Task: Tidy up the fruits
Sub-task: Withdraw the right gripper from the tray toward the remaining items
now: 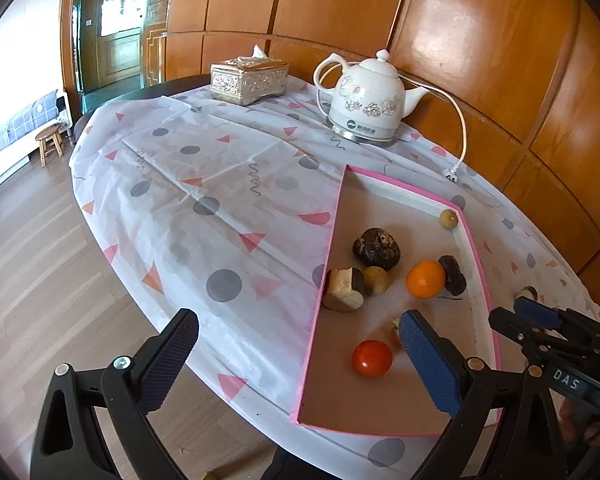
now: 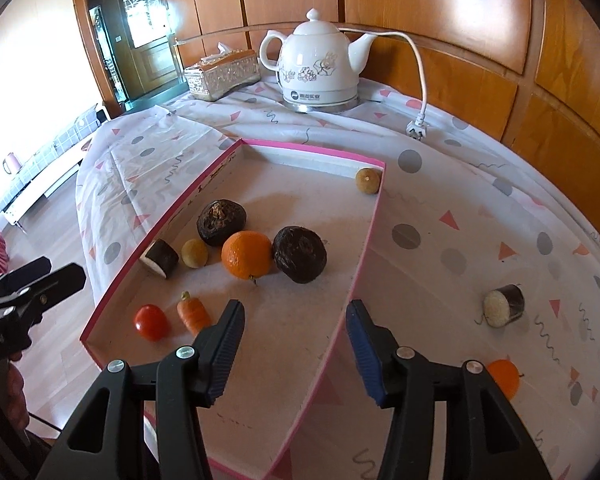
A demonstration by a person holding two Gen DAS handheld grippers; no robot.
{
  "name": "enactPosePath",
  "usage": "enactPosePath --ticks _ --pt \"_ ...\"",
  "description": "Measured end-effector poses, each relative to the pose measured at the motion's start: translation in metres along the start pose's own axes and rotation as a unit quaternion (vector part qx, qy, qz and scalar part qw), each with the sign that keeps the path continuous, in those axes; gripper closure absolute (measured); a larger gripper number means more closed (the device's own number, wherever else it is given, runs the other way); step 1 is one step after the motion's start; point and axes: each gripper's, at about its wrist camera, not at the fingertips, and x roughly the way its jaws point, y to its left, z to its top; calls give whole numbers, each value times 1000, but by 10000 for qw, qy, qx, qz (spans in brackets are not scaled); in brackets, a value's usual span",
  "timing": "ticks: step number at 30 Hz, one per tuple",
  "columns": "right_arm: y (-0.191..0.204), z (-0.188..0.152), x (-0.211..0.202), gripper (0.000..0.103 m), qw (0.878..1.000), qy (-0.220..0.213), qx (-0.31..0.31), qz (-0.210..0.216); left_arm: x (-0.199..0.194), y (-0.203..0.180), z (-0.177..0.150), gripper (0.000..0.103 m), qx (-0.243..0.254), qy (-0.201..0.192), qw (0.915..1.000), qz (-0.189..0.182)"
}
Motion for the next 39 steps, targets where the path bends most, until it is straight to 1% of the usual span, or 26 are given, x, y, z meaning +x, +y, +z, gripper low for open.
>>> enactPosePath --ticks 12,20,30,39 --pt "-7 -9 -29 48 9992 -220 -154 -311 -8 -17 -2 2 277 -39 9995 -164" --pt "-18 -12 -43 48 9978 -275 -294 -526 -9 -34 -4 2 583 -48 9979 -265" --pt "-44 -19 -55 48 9964 -253 -259 -772 -10 -50 -8 2 859 -37 9955 -401" --pt "-81 -32 -65 48 9940 -148 -83 -1084 -10 -61 -10 2 1016 -14 9938 -452"
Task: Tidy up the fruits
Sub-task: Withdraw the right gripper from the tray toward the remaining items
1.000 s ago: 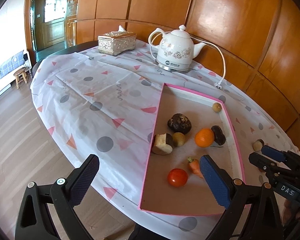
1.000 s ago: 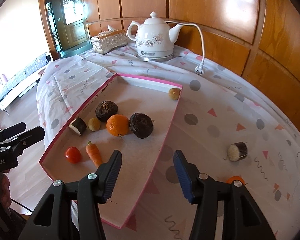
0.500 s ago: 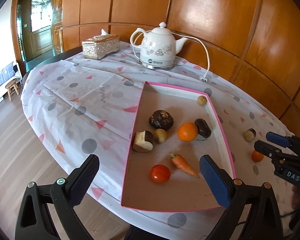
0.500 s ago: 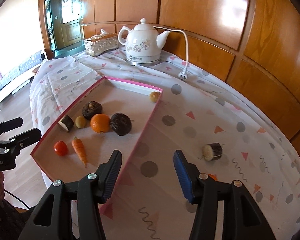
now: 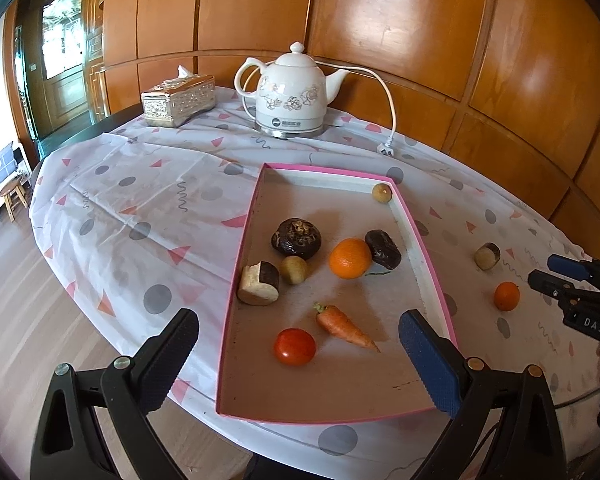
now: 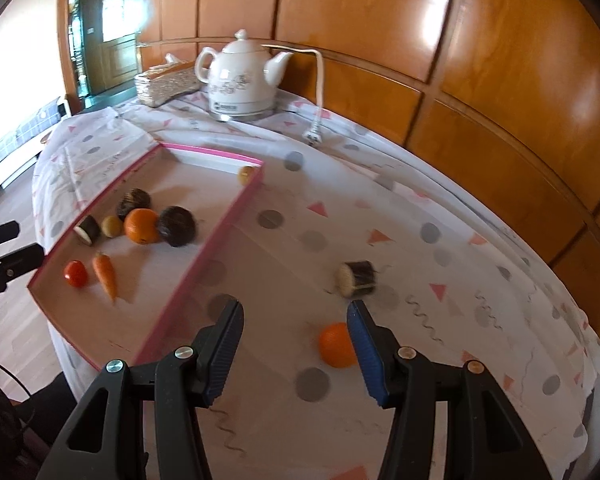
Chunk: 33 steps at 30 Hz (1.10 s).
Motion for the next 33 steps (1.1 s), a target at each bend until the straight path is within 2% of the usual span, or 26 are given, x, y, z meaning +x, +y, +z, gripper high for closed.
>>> enactPosePath --ticks 15,33 --pt "-71 -26 -6 48 9974 243 388 -558 5 -31 3 2 476 60 9987 -169" --pt "-162 -62 -19 48 9855 418 1073 -1244 9 -64 6 2 893 125 9955 -295"
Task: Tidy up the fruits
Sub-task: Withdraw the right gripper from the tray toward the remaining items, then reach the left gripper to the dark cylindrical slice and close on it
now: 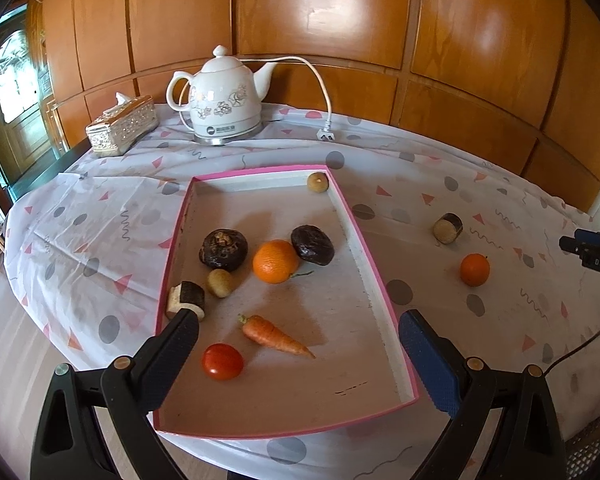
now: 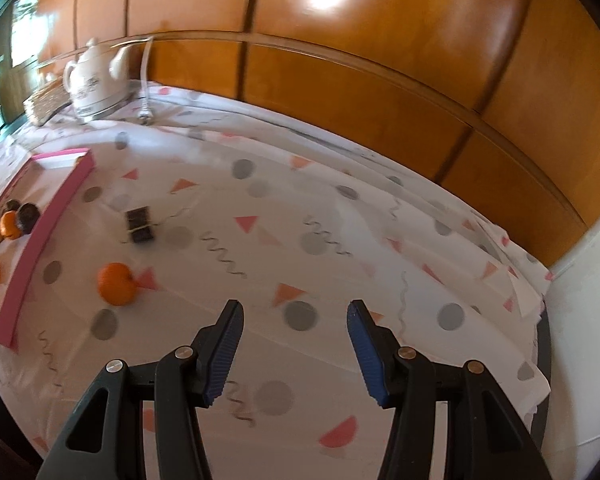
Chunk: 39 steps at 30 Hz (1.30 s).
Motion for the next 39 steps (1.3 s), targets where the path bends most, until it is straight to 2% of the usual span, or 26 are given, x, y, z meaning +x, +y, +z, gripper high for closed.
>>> enactPosePath --ticks 9,15,20,27,30,39 --pt "-53 -12 15 48 9961 168 793 -359 8 -17 5 2 193 103 9997 -53" --pt "-99 -23 26 48 9807 526 1701 -803 18 -33 13 3 267 201 9992 -215" --pt "-127 -32 25 48 9674 593 2310 -852 32 -52 24 9 418 292 9978 -426" --pt "-130 -36 25 48 9652 666 2392 -826 59 -84 44 37 563 550 9921 -974" --pt "-130 -36 30 48 9640 700 2440 -789 72 -98 54 41 616 632 9903 -1077" --pt "-132 -34 28 48 9635 644 2485 -763 116 -143 77 43 928 883 9839 -1249"
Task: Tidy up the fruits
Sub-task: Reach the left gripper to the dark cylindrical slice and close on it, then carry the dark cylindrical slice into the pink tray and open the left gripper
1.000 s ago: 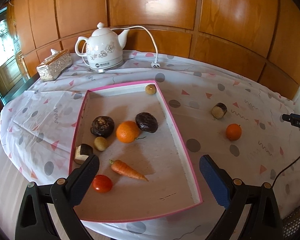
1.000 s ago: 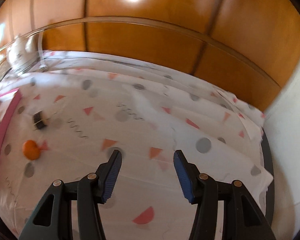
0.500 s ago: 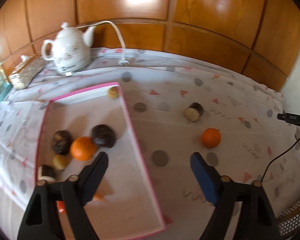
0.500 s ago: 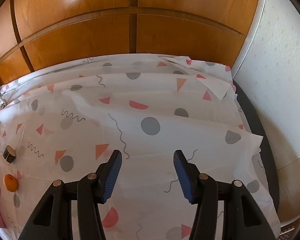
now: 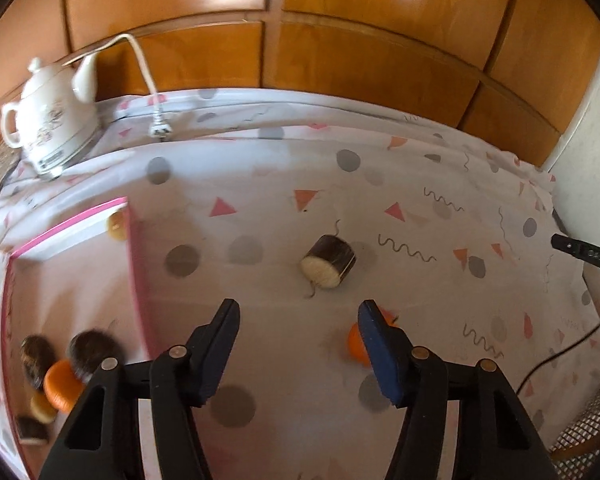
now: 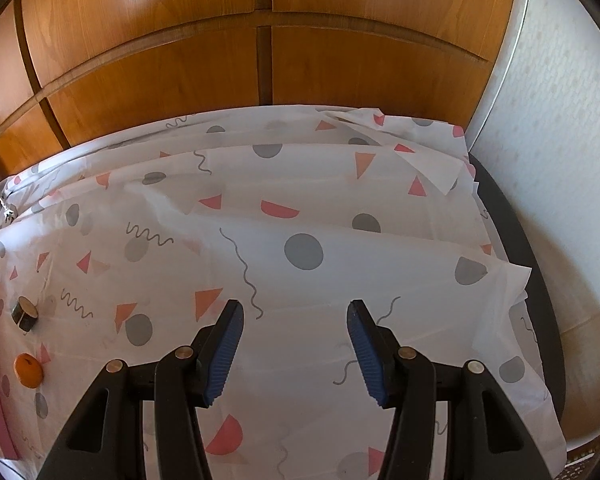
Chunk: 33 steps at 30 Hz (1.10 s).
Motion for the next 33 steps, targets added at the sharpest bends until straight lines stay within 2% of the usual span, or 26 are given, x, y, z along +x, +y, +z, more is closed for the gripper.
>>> enactPosePath --ticks 5,11,13,14,15,22,33 --pt "-13 3 -4 48 9995 -82 299 -61 26 -9 16 46 57 156 9998 -74" --pt "-29 5 -1 48 9973 20 727 44 60 -17 27 46 198 324 9993 -25" --pt "-28 4 0 48 9974 32 719 61 71 -16 29 52 179 383 9991 -34" --pt "-26 4 1 48 9975 44 700 77 77 -15 29 60 145 456 9988 -141" --pt "-25 4 1 48 9976 54 684 89 79 -15 29 60 118 449 9988 -151" --pt "-21 4 5 48 9982 131 584 104 62 -11 20 61 -67 392 9987 -322" --pt "-12 1 6 48 9992 146 364 90 -9 19 0 60 -549 -34 9980 -318"
